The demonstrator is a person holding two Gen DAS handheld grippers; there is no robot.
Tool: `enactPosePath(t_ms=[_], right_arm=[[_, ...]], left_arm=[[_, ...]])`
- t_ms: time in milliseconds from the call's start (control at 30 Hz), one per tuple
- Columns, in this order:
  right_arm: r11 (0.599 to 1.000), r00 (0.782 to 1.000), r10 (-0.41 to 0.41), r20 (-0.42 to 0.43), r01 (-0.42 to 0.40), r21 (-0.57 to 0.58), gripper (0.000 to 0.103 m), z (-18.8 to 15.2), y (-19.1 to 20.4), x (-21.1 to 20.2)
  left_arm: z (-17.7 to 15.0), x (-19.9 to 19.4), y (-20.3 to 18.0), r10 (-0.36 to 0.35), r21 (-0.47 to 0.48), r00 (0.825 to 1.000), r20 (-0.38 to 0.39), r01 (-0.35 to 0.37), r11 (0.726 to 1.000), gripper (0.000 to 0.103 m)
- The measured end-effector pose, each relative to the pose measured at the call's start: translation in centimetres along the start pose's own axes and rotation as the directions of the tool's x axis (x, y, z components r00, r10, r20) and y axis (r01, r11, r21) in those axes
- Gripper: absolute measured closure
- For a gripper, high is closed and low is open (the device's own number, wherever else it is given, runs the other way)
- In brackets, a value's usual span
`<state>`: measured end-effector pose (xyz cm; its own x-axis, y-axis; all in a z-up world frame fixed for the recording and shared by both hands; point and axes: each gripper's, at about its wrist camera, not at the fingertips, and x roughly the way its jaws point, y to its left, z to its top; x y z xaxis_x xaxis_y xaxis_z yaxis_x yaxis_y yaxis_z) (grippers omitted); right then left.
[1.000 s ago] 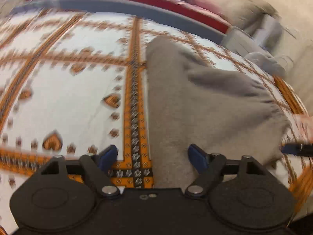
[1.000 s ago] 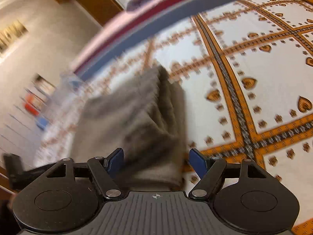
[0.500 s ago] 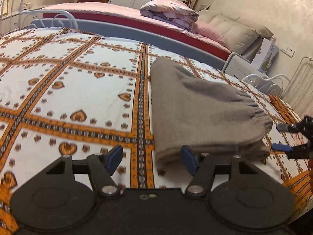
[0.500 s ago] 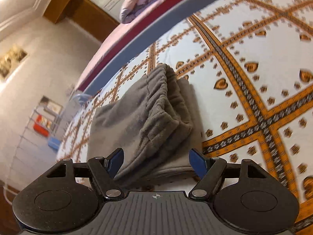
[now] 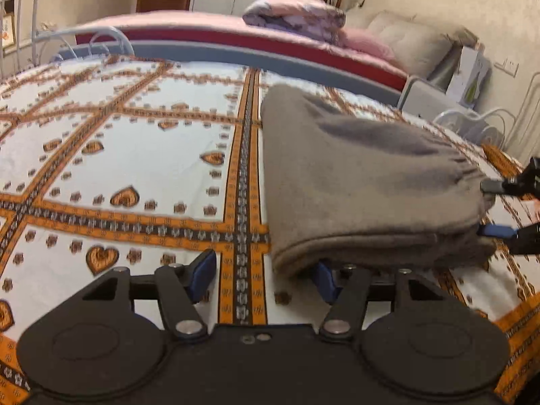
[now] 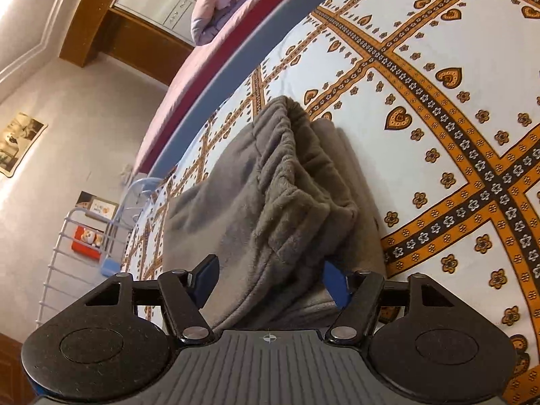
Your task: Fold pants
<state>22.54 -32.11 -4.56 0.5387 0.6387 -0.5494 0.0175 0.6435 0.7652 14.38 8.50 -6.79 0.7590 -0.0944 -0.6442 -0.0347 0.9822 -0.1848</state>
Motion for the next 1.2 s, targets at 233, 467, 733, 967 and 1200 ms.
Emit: enactPosePath(t_ms=[233, 467, 733, 967, 1200], right_arm=[[0.999, 0.999, -0.032, -0.006, 0.032, 0.041, 0.041, 0.0, -0.5, 1.6], [0.994, 0.994, -0.108, 0.001, 0.108, 0.011, 0.062, 0.1, -0.2, 2.8], [0.992, 0.996, -0.062, 0.06, 0.068, -0.11, 0.073, -0.4, 2.1, 0.9], [0.981, 0.996, -0.091, 0.02, 0.093, -0.17, 0.073, -1.0, 2.3, 1.3], [0.981, 0.995, -0.1, 0.03, 0.104, -0.163, 0.073, -1.2, 2.5, 1.3]], left_arm=[[0.0, 1.0, 0.5, -0.035, -0.092, 0.999, 0.039, 0.038, 0.995, 0.063], [0.2, 1.3, -0.1, -0.018, -0.05, 0.999, 0.044, 0.02, 0.999, 0.067], [0.4, 0.1, -0.3, -0.007, -0.036, 0.998, 0.067, 0.01, 0.999, 0.084], [-0.4, 1.2, 0.8, 0.028, -0.084, 0.999, 0.045, -0.024, 0.996, 0.077], [0.4, -0.9, 0.1, 0.013, -0.049, 0.986, 0.167, -0.005, 0.999, 0.081]])
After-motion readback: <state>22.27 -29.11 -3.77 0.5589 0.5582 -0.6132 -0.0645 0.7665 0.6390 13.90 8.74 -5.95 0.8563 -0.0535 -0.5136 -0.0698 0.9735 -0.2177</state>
